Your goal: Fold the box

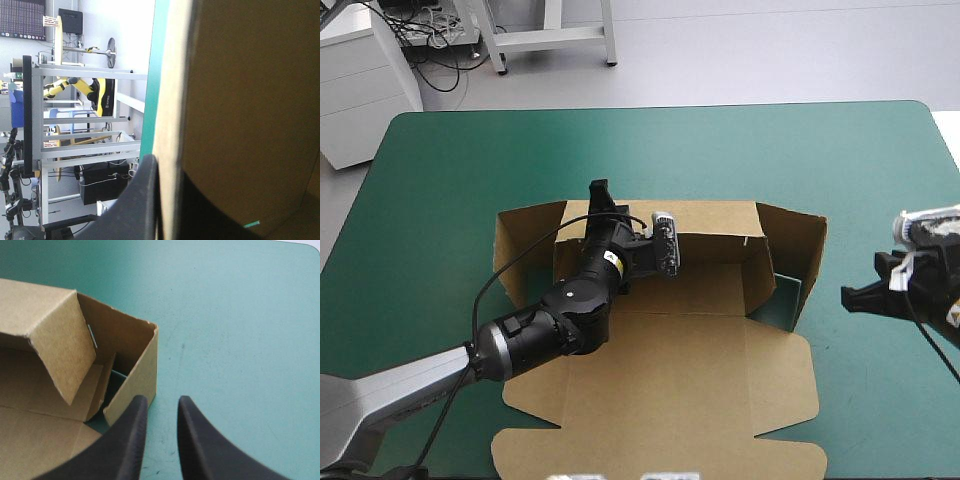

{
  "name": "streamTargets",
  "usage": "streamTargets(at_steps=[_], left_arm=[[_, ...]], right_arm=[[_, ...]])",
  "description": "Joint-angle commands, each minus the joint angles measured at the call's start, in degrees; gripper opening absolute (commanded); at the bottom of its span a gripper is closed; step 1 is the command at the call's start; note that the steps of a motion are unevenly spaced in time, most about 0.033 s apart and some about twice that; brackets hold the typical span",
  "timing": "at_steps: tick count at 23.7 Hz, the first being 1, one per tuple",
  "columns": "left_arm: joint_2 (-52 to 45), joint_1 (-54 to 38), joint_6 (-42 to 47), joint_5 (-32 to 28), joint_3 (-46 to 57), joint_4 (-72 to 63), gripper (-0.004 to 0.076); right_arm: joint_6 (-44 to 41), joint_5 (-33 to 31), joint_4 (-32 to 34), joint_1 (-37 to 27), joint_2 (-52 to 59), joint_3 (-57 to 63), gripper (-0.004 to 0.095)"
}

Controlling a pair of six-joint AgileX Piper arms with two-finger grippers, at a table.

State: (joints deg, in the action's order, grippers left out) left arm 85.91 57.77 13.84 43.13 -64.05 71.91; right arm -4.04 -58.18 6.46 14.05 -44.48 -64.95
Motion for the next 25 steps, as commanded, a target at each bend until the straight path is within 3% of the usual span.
streamTargets(at_steps=[1, 4, 6, 11, 14, 19, 25], left_arm=[[-1.96, 0.41, 2.43, 1.13, -1.24, 1.3, -0.0032], [-1.96, 0.41, 2.43, 1.26, -1.24, 1.41, -0.0032], [-1.96, 0.41, 2.43, 1.52, -1.24, 1.52, -0.0032], [-1.96, 0.41, 2.9, 3.3, -1.24, 2.49, -0.0032], [-1.96, 0.41, 3.27, 3.3, -1.24, 2.49, -0.0032], [-1.96, 0.41, 3.36, 3.3, -1.24, 2.38, -0.0032], [-1.96, 0.41, 3.64, 3.13, -1.24, 2.38, -0.0032]], right_arm=[[0.04, 3.44, 1.1, -0.25, -4.85, -6.61, 0.0429], [0.3, 3.45, 1.75, -0.25, -8.9, -10.47, 0.0629], [-0.65, 3.18, 3.79, -0.25, -11.75, -13.03, 0.0682], [-2.01, 2.44, 5.53, -1.1, -21.91, -21.54, 0.0685], [-0.51, 2.44, 2.18, -3.09, -27.27, -25.61, 0.0684], [6.33, -3.89, -10.52, -10.58, -39.36, -35.28, 0.0685], [8.16, -8.54, -13.64, -11.85, -50.84, -42.53, 0.071]])
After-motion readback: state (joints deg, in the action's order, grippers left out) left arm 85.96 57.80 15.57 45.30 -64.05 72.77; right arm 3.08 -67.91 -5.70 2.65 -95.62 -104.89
